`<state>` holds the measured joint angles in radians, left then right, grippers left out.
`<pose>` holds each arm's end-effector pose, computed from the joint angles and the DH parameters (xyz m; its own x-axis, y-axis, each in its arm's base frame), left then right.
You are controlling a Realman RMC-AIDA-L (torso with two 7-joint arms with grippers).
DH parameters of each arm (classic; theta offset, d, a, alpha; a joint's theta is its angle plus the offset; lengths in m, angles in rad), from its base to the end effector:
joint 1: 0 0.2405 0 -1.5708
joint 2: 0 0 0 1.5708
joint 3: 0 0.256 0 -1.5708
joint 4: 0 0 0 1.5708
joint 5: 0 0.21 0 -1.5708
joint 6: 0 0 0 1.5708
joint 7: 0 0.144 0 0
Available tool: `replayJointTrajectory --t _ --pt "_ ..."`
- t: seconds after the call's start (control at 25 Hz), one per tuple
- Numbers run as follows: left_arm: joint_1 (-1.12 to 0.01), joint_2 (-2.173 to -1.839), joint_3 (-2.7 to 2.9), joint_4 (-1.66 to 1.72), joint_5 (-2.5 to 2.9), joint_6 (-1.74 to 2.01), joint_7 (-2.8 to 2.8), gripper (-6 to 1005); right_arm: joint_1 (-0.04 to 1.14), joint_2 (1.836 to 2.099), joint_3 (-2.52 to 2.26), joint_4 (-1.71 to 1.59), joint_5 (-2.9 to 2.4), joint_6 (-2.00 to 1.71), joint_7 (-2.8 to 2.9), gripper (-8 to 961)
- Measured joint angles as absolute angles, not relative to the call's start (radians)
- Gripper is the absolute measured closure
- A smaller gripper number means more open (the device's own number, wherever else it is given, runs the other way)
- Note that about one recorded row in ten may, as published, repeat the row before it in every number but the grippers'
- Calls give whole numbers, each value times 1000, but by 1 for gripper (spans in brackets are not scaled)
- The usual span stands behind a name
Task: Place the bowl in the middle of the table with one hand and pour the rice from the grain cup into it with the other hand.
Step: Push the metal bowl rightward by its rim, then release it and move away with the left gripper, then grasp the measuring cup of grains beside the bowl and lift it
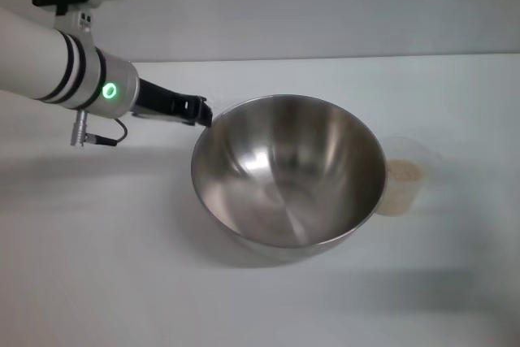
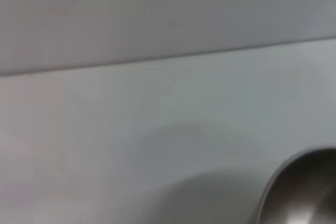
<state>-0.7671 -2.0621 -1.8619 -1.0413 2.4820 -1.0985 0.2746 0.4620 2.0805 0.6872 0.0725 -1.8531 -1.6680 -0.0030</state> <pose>-0.1593 0.4332 -0.0063 0.5440 0.7826 0.3026 0.8087 -0.3926 -0.4381 0.3077 0.3104 0.0614 0.7083 0.5020 -0.4963 -0.6277 0.1262 -0.7682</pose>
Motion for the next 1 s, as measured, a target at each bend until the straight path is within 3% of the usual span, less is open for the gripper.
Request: replayJointTrajectory --t 0.2,0.44,0.56,0.6,0.72,0.96,1.0 --pt "-735 -2062 -1870 -1124 2484 -1092 275 773 462 2080 687 73 -1853 -1667 -3 354" --pt "-579 -2068 -1817 -1374 2475 -860 330 717 463 2078 687 70 -1853 -1660 -3 354" --pt "-408 -2067 -1652 -1464 2465 -393 416 710 464 2077 687 68 -1852 -1658 -3 354" --pt "-408 -2067 -1652 -1464 2465 -393 416 708 464 2077 687 68 -1852 -1658 -3 354" --pt "-284 -2065 -1474 -1408 2484 95 468 701 467 2077 687 63 -1850 -1655 -3 354" --pt "-277 -2066 -1254 -931 2619 1085 169 687 470 2077 688 60 -1848 -1648 -3 354" --pt "-277 -2066 -1254 -931 2619 1085 169 685 470 2077 690 60 -1848 -1647 -3 354"
